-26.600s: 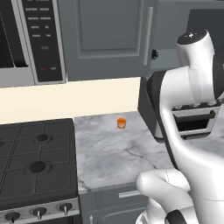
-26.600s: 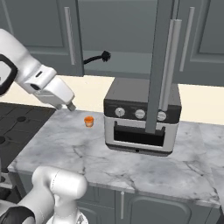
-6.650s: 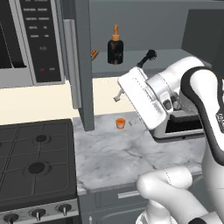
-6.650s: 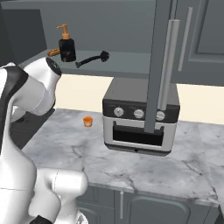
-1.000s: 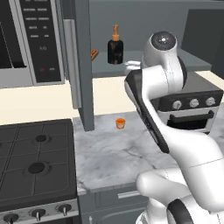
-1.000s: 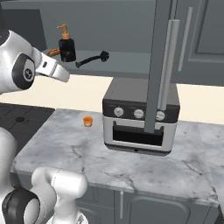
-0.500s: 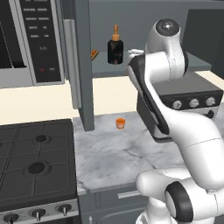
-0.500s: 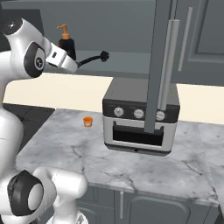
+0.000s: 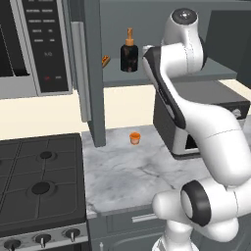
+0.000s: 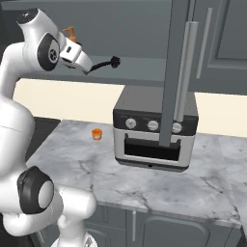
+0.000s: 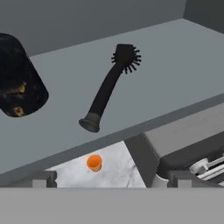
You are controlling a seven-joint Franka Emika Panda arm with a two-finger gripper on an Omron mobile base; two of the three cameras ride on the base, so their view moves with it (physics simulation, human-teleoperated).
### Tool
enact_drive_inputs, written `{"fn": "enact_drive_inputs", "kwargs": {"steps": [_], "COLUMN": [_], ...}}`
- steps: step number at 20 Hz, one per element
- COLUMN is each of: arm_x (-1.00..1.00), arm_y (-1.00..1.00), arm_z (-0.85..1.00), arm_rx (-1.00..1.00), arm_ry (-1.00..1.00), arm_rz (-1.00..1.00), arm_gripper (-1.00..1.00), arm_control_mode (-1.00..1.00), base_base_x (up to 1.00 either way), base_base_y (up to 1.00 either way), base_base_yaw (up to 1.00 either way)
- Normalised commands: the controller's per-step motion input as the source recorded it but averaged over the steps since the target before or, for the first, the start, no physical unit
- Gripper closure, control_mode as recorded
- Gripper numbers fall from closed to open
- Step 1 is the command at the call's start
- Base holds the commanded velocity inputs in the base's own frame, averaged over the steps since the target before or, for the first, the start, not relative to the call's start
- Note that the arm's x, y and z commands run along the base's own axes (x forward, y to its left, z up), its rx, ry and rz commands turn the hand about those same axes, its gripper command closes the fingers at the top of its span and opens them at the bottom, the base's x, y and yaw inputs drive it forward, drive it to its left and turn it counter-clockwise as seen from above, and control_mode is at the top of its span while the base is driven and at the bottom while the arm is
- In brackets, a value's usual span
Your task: Pick the soap dispenser and dish brush from the cabinet and place them on the counter.
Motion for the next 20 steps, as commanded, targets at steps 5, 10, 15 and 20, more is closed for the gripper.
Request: {"fn": "enact_drive_inputs", "kwargs": {"steps": [5,10,15,20], "arm_x": [0.27,0.19,0.18,0.13], "arm_y": [-0.01,-0.01,-0.04,-0.03], "arm_z": [-0.17,-0.02,-0.04,-0.10], "arm_rx": [-0.04,-0.05,-0.04,-0.02], "arm_ry": [0.01,-0.06,-0.09,-0.03], "arm_rz": [0.04,0.01,0.00,0.00], "arm_gripper": [-1.00,-1.00,-1.00,-1.00], "arm_control_mode": [-1.00,-1.00,-1.00,-1.00], "base_base_x": [0.00,0.00,0.00,0.00], "base_base_y": [0.00,0.00,0.00,0.00], "base_base_yaw": [0.00,0.00,0.00,0.00]}}
